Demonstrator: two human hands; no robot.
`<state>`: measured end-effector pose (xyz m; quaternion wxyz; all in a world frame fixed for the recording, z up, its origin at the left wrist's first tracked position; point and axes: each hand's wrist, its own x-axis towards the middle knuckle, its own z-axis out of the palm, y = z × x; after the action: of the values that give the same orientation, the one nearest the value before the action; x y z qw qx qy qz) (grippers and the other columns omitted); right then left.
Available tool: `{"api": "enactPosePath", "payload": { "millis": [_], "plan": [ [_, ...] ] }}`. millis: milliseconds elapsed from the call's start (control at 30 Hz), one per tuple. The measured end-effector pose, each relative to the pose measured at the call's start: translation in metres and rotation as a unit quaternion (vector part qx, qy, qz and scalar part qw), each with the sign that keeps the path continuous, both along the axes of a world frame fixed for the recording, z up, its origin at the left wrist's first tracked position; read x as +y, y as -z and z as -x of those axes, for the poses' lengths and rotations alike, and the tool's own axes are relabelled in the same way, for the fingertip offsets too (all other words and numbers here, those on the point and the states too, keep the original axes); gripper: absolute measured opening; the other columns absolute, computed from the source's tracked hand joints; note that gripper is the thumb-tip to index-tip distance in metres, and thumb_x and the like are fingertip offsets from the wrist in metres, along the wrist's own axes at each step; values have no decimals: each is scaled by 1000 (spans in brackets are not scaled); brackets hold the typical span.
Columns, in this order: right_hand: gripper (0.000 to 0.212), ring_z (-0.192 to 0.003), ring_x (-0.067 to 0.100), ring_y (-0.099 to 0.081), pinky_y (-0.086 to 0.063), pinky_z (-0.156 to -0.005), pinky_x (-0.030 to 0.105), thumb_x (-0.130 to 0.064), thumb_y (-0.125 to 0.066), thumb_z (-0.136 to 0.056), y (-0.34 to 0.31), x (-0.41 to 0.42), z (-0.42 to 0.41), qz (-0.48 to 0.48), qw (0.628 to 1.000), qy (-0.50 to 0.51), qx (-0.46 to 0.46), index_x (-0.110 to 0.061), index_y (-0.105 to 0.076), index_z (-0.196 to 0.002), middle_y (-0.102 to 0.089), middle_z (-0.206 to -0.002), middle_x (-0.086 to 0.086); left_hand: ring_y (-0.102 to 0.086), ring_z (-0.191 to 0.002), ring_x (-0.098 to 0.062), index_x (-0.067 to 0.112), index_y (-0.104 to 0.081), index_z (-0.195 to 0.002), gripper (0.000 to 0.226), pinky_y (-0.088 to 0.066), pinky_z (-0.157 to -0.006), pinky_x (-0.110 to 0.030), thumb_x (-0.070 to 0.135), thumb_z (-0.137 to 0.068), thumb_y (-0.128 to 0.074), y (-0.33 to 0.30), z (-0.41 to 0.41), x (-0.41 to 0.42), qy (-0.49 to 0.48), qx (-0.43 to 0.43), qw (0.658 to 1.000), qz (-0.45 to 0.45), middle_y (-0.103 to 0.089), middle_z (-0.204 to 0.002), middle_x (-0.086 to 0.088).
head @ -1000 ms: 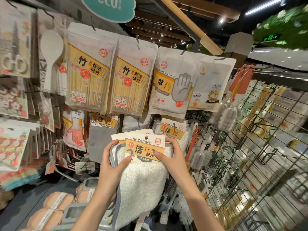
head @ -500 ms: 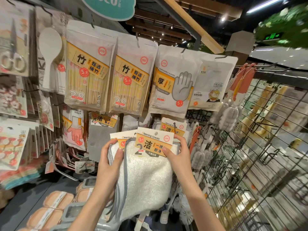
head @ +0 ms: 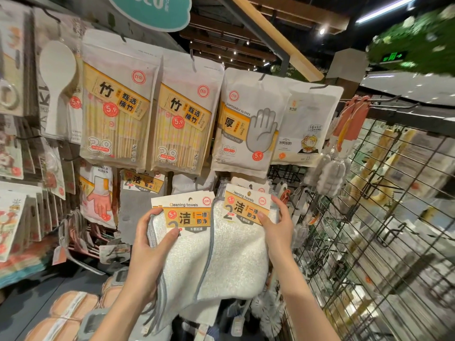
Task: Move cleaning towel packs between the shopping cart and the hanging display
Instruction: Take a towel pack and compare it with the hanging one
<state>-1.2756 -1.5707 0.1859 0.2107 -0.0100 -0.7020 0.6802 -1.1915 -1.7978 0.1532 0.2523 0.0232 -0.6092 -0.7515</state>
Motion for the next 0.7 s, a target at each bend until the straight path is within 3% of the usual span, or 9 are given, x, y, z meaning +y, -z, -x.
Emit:
{"api": "enactPosePath", "payload": {
  "millis": [100,233,333,467,700],
  "plan": [
    [51,-121,13,-46,-45,-100,34,3,-62,-85,0,8,13,5,1000,17,-5,-24,-54,-127,-48,-130,-5,-53,-112,-10,39,-51,-110,41,-39,-82,-22,11,-85,-66,-2,1,-3,-16,3,1000,6,-55,-111,27],
    [50,-121,18,-49,-45,-102,41,5,-62,-84,4,15,30,18,999,40,-7,-20,-55,-127,-50,-127,-3,-50,-116,-13,41,-52,-108,40,-38,-89,-28,11,-85,-66,1,4,-11,-34,3,999,-1,-54,-116,21],
    [49,-117,14,-48,-45,-100,35,7,-60,-84,5,17,40,16,999,43,-9,-17,-55,-127,-49,-122,-5,-53,-114,-13,39,-52,-108,41,-42,-84,-25,9,-85,-66,2,9,-14,-37,8,999,-19,-56,-117,18],
    [49,-116,8,-42,-39,-98,27,7,-59,-84,4,15,53,-10,999,38,-8,-16,-55,-127,-48,-122,-8,-52,-120,-18,40,-53,-111,42,-42,-101,-43,10,-84,-67,0,16,-14,-47,13,999,-4,-54,-125,12],
    [50,-115,5,-40,-35,-97,24,8,-59,-84,11,16,58,-32,998,52,10,-14,-53,-129,-48,-122,-7,-49,-123,-19,44,-53,-108,41,-38,-105,-48,13,-85,-67,-4,19,-10,-51,11,999,-2,-52,-128,13]
  ]
}}
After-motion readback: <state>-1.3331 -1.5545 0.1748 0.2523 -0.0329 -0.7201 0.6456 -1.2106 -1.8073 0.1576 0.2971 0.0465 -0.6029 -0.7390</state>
